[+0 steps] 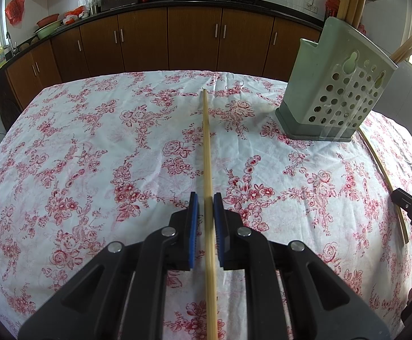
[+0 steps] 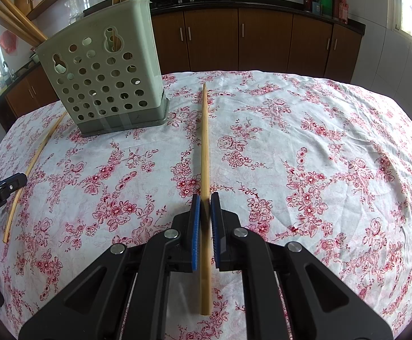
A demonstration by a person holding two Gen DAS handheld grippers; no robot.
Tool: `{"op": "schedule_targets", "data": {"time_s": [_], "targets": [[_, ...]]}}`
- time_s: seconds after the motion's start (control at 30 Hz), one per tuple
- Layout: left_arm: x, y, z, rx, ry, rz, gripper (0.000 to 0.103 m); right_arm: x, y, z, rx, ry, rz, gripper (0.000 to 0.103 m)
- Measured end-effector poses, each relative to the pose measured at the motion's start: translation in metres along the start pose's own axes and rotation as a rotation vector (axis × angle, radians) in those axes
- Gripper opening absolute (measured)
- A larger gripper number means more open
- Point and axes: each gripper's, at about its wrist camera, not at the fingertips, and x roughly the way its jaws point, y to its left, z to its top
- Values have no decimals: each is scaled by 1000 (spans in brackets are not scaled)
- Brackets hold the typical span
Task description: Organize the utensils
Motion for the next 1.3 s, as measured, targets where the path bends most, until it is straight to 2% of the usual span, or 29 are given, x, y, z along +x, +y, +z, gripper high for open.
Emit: {"op": "schedule_targets", "data": {"time_s": [0.23,0.47,0.57,0.67,0.8,1.03,1.3], "targets": [[-1,1,-1,1,1,-1,14,0,0,0,0,0,0,9],[-18,-3,-22,65,6,21,14,-7,-5,-7,7,0,11,9],[-22,-6,-27,83,5,25,8,-9,-7,-8,17,-2,20,8],[-30,-8,-27,94,5,33,8,-18,-9,-10,13,-16,8,8],[-64,-7,-19,91,-85,22,8,-58,-15,0,8,-134,11,8],[-137,-19,16,83,-287,-24,8,-118,-21,27,14,-309,21,8],[-179,-25,44,84,-370,-87,8,-148,-18,48,21,-395,47,8]]}}
